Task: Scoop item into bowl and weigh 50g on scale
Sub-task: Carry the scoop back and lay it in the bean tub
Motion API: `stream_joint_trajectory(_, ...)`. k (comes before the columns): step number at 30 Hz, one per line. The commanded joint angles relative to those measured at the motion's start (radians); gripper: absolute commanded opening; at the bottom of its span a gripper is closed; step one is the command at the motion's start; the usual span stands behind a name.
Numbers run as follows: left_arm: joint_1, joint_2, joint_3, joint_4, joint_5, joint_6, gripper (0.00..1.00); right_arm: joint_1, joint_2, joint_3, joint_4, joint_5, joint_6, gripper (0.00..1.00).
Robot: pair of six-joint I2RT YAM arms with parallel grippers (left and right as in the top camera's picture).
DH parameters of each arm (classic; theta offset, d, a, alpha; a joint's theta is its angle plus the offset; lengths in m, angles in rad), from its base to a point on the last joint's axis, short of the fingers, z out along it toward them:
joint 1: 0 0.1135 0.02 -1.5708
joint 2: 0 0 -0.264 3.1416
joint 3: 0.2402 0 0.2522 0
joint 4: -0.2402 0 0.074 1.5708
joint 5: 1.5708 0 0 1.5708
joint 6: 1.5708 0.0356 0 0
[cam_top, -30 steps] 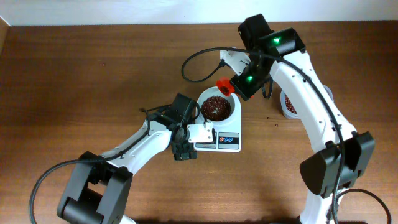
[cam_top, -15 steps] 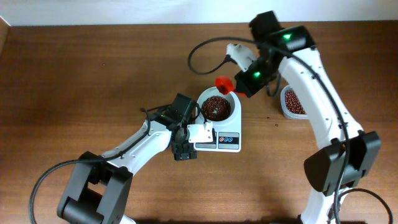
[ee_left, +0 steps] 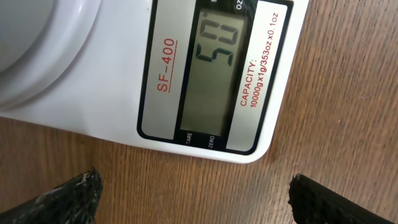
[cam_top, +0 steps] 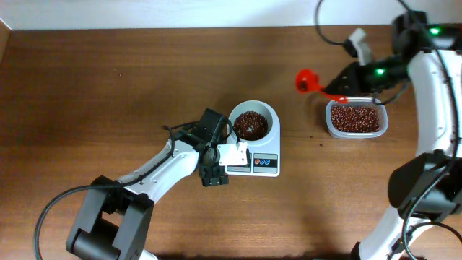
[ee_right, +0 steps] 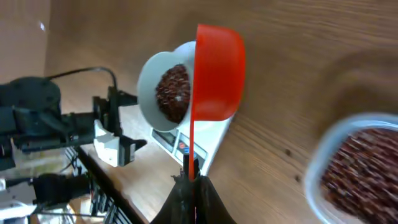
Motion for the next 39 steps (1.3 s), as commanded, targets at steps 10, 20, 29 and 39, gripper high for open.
stream_joint_trajectory(10, 0.000, -0.014, -0.007, -0.001, 0.021, -0.013, 0.99, -0.181, -0.023, -0.100, -0.005, 0.481, 0.230, 0.04)
stream_joint_trajectory(20, 0.000, -0.014, -0.007, -0.001, 0.021, -0.013, 0.99, -0.158, -0.006, -0.353, 0.247, 0.491, 0.267, 0.04)
stream_joint_trajectory(29, 0.000, -0.014, -0.007, -0.001, 0.021, -0.013, 0.99, -0.122, -0.006, -0.409, 0.333, 0.545, 0.266, 0.11)
stream_joint_trajectory(39, 0.000, -0.014, -0.007, -0.001, 0.021, -0.013, 0.99, -0.121, -0.006, -0.286, 0.151, 0.304, 0.266, 0.15)
